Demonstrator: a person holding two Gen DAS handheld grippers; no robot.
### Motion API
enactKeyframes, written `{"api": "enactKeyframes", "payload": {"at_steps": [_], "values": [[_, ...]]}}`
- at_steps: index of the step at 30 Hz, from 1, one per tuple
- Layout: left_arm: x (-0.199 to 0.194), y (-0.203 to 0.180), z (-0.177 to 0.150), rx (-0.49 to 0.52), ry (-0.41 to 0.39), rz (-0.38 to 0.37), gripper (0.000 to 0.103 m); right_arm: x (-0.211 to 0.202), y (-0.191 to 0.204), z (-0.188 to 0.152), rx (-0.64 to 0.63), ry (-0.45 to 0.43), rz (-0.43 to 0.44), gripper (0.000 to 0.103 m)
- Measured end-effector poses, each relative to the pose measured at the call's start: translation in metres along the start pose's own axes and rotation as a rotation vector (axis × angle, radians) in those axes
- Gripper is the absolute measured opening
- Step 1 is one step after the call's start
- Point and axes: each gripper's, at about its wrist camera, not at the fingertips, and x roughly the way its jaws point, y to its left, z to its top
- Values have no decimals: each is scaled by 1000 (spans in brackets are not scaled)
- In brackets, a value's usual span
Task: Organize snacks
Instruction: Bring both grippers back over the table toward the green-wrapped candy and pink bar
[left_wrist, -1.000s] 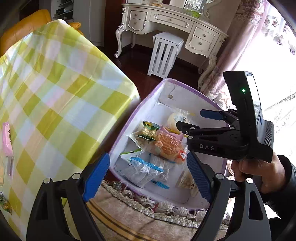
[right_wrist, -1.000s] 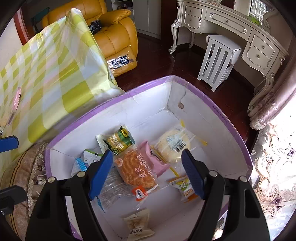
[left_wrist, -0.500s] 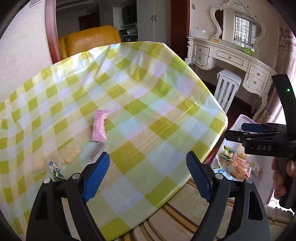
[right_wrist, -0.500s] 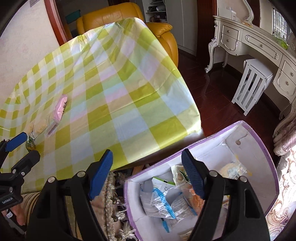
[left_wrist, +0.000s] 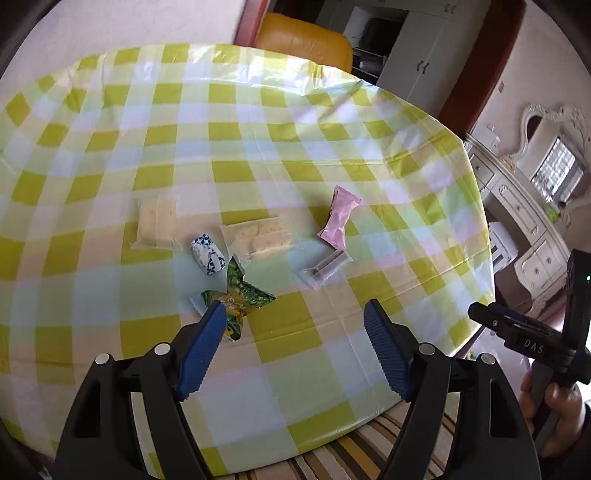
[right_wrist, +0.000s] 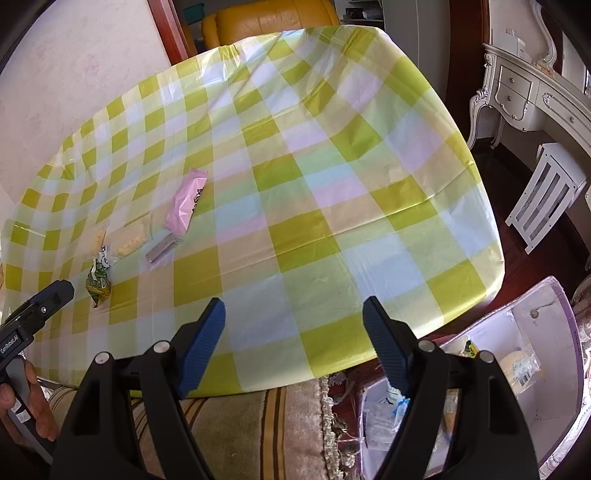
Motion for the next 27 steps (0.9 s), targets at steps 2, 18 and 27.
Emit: {"api": "enactKeyframes", "payload": {"at_steps": [2,18,27], "values": [[4,18,0,-108,20,-13,75,5,9,4,-8,2,14,77],[47,57,6,-386,130,-104,75,38,77,22,-98,15,87,77],[63,50,16,-291,139,2,52,62,99,27,-121,36,91,77]]}}
